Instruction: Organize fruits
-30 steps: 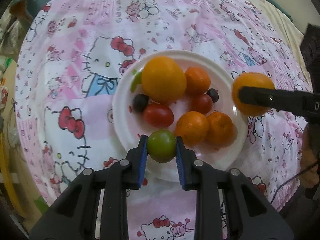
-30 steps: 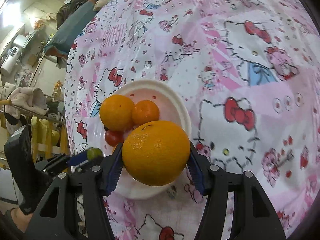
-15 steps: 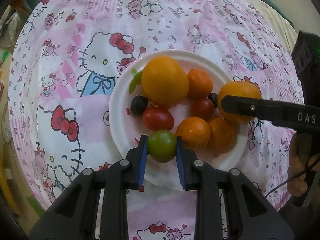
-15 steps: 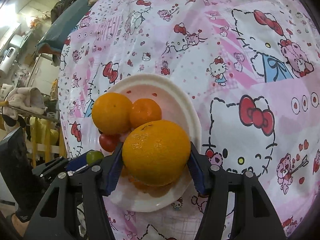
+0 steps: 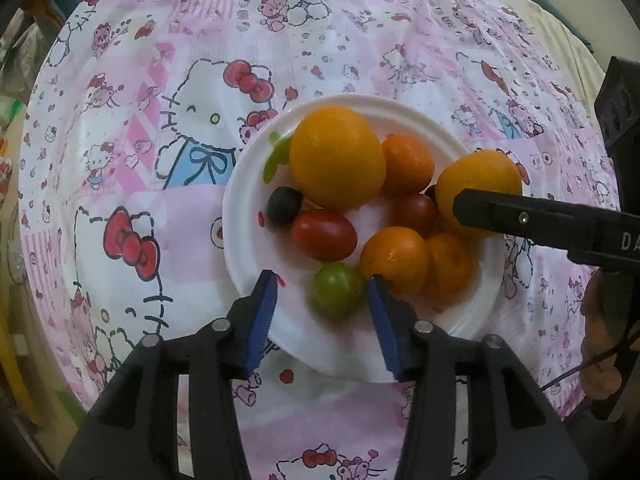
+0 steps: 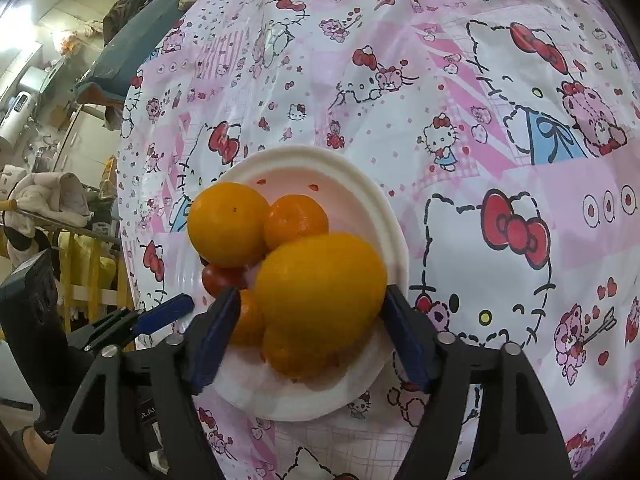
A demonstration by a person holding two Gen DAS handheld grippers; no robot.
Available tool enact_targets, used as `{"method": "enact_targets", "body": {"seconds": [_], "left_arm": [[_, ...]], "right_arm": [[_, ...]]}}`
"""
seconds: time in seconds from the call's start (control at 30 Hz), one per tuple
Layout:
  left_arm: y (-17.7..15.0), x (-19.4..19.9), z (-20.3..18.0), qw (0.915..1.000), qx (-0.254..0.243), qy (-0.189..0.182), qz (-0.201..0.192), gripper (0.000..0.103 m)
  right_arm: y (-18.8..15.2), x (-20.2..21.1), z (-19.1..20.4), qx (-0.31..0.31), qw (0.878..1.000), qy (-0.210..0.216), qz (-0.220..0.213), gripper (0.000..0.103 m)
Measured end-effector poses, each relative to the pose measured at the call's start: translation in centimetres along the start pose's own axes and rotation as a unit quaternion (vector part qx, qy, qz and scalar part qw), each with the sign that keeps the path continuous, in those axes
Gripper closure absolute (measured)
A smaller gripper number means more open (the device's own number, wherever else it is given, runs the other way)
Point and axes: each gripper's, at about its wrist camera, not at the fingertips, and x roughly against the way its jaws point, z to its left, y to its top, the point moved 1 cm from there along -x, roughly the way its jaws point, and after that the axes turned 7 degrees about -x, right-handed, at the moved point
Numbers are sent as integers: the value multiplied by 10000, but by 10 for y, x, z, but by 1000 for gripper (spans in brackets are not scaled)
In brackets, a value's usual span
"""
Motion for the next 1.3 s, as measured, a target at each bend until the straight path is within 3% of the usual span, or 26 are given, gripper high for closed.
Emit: {"method": "enact_targets", "body": {"seconds": [0.13,0.3,0.47,0.6,0.7,0.83,1.0,1.17,1.3], "left_arm": [[0,9,1,9999,70,-71,-113,38],[-7,34,3,9967,40,661,-467,36],[-21,68,11,9912,219,970,-874,36],[-40,94,16,9880,497,882,-1163,16],[-57,111,20,9853,684,798,-1348,14],[-79,131,18,9794,819,839,-1645,1],[-100,144,13,9727,828,958,-1944,1],[-118,152,4,9647,528,1172,-2298,1],[-124,154,-2,9639,481,1054,-2396,1]], "right_arm": [[1,3,4,61,10000,67,-2,16],[1,23,11,284,9988,-44,-386,12],[-12,56,22,525,9946,-190,-869,7],[-34,87,26,512,9904,-218,-1264,2],[-55,105,23,491,9862,-185,-1570,0],[-85,117,21,469,9818,-345,-1806,0],[-117,121,26,655,9743,-691,-2039,0],[-144,125,35,817,9636,-922,-2373,0],[-158,126,44,1023,9554,-1022,-2576,0]]}}
